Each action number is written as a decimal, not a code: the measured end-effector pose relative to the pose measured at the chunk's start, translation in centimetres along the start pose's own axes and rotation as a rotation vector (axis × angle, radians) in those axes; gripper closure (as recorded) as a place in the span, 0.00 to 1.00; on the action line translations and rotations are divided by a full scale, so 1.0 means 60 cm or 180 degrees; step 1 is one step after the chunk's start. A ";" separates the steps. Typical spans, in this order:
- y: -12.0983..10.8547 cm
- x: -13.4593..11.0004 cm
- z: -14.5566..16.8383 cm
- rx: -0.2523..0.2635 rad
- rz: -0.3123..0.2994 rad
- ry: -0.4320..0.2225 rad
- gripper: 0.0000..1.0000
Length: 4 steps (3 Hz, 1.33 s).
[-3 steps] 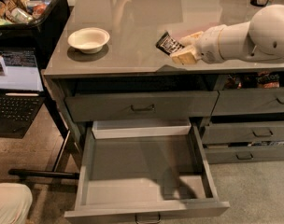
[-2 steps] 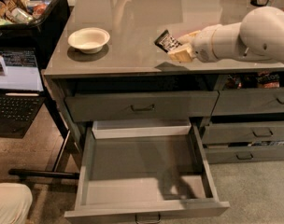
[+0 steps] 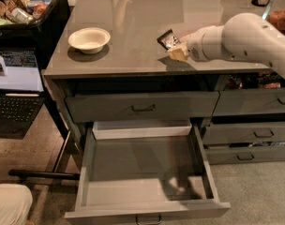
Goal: Pick rxbar chocolate from middle drawer and place on counter
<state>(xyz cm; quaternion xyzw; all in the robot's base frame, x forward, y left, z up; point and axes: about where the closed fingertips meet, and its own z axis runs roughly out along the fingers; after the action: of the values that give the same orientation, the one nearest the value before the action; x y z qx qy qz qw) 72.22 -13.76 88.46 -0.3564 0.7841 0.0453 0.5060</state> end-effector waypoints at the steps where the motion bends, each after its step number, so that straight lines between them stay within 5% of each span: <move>1: -0.001 -0.001 0.033 -0.0019 0.0021 0.0092 1.00; 2: 0.002 -0.012 0.058 -0.0163 -0.0065 0.0176 1.00; 4: 0.011 -0.024 0.075 -0.0584 -0.0275 0.0339 0.58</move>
Offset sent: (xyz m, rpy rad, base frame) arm 0.0412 0.0292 -0.0100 -0.0763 0.0969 0.0931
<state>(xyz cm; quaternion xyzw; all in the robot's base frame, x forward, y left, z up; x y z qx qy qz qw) 75.57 -10.58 87.26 -0.4366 0.7864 0.0760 0.4303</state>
